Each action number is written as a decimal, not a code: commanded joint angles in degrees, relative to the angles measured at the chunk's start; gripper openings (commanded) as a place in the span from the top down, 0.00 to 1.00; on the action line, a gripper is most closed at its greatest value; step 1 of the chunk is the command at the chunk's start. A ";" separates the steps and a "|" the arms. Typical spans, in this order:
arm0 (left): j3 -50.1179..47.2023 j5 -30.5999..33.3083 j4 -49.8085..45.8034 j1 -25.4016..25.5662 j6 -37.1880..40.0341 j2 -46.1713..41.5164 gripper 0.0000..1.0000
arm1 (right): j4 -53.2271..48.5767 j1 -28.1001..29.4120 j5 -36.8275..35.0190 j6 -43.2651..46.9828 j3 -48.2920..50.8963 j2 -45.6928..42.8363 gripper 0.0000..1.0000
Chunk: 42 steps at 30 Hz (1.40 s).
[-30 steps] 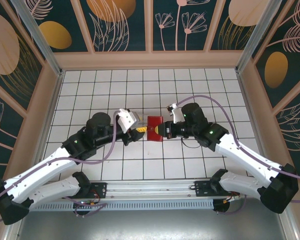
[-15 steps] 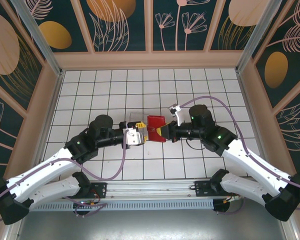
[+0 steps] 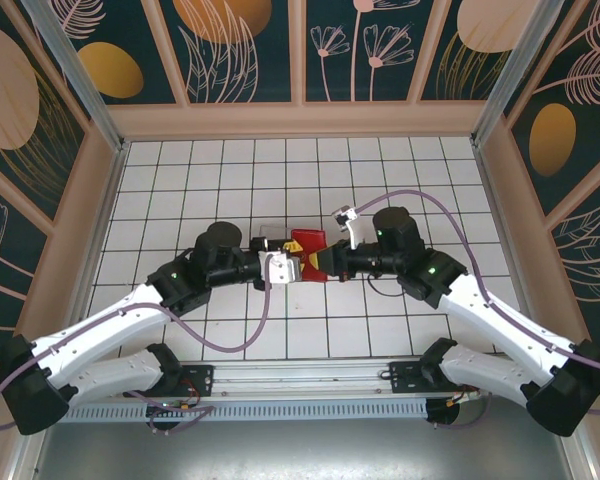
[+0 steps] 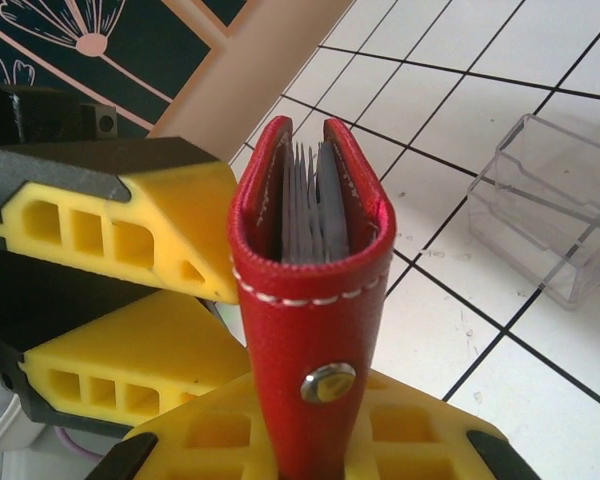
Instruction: Take the credit cards out of the card holder
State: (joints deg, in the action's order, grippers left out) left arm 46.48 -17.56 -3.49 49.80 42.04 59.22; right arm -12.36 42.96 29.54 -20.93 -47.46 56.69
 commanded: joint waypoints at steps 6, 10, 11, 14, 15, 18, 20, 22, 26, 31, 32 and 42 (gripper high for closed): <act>3.47 2.61 -1.17 -0.03 3.35 2.11 0.62 | 4.03 0.54 1.74 -2.02 0.34 0.15 1.00; 4.31 4.46 -4.33 0.02 5.52 2.87 0.64 | 3.83 0.57 1.63 -2.40 0.21 0.22 1.00; 4.64 5.04 -5.03 0.01 5.83 3.12 0.65 | 3.69 0.55 1.57 -2.52 0.14 0.24 1.00; 5.61 5.76 -7.61 0.05 7.38 3.86 0.66 | 3.61 0.55 1.57 -2.58 0.00 0.28 1.00; 5.87 5.86 -8.29 0.07 7.83 3.97 0.67 | 3.50 0.57 1.42 -2.54 -0.08 0.28 1.00; 6.19 6.56 -9.17 0.11 8.56 4.23 0.68 | 3.28 0.55 1.35 -2.54 -0.31 0.42 1.00; 6.44 6.49 -10.02 0.20 9.03 4.28 0.67 | 3.09 0.64 1.04 -2.57 -0.35 0.43 1.00; 6.48 6.64 -10.22 0.21 9.02 4.32 0.66 | 3.13 0.63 1.05 -2.63 -0.35 0.44 1.00; 6.28 7.27 -10.37 0.15 8.92 4.06 0.66 | 2.88 0.72 0.78 -2.76 -0.20 0.27 1.00; 6.39 7.54 -10.64 0.21 9.29 3.97 0.68 | 3.35 0.72 0.85 -3.33 -0.35 0.16 1.00; 6.26 7.71 -10.45 0.21 9.35 4.04 0.69 | 3.46 0.79 0.87 -3.40 -0.41 0.10 1.00; 6.10 9.50 -9.54 0.45 9.12 4.59 0.77 | 3.90 1.34 0.88 -4.03 -0.61 0.38 1.00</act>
State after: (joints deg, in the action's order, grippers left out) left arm 52.10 -12.12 -11.60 50.59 50.41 63.02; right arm -11.79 43.20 27.97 -24.51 -47.46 57.60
